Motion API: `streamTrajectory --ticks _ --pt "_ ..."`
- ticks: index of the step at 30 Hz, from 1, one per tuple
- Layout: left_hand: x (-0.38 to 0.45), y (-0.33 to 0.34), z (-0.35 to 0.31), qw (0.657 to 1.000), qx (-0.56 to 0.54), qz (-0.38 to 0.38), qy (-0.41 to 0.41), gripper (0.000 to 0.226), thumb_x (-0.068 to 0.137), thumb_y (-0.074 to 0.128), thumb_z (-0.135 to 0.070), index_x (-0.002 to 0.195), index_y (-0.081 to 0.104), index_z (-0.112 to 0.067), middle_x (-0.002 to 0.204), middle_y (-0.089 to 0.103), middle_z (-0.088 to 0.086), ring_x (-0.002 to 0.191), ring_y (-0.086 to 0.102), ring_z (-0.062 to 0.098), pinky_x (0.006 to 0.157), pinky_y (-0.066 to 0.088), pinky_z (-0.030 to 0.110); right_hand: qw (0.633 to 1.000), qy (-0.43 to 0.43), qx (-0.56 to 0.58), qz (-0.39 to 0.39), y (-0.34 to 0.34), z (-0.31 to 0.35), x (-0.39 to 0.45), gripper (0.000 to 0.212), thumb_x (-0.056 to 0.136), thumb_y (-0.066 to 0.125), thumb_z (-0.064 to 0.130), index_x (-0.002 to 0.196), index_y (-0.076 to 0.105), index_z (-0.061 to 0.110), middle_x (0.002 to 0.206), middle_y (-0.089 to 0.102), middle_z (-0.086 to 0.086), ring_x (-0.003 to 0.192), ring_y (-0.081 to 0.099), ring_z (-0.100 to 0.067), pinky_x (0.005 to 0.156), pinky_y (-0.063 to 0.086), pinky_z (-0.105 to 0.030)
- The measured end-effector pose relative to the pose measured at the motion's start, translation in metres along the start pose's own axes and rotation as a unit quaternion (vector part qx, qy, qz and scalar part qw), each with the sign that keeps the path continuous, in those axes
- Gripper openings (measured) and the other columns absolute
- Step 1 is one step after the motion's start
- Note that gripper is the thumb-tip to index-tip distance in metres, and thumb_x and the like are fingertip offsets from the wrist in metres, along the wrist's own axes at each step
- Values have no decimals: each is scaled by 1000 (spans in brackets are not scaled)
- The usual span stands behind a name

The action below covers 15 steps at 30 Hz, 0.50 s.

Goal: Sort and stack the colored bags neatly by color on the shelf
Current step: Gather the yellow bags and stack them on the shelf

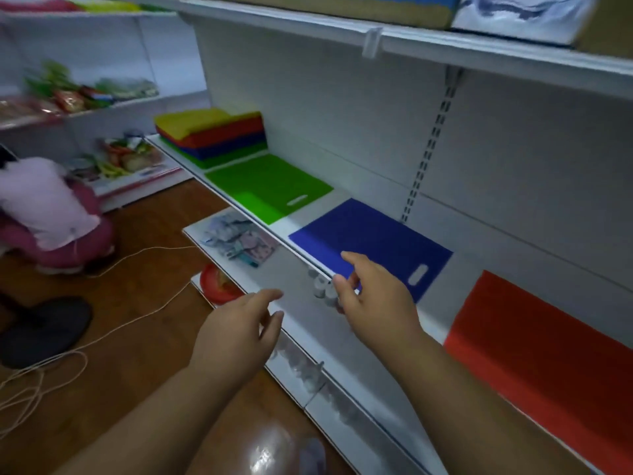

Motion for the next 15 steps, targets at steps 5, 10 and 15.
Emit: streamTrajectory --ticks 5,10,15 --pt "46 -21 68 998 28 -13 -59 40 91 61 -38 131 55 -36 77 57 -20 63 50 1 53 30 9 997 -29 37 63 65 36 91 47 99 47 42 143 42 30 86 54 10 81 54 -9 70 48 -34" --pt "79 -59 150 990 55 -23 -124 36 92 60 -40 127 58 -35 89 58 -19 74 53 2 61 40 13 991 -72 71 85 126 108 176 45 96 52 40 139 46 29 86 56 11 85 58 -15 72 51 -35" --pt "104 -70 242 984 40 -34 -171 35 92 57 -44 127 57 -40 93 49 -24 80 51 0 64 38 9 990 -60 75 102 200 149 233 47 94 55 41 139 47 30 92 65 6 86 62 -17 73 53 -36"
Point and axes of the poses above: each hand's wrist, its own x-axis towards the middle knuckle, its own y-axis out of the palm, z = x × y, the point moved 9 cm from there along x, towards the middle knuckle
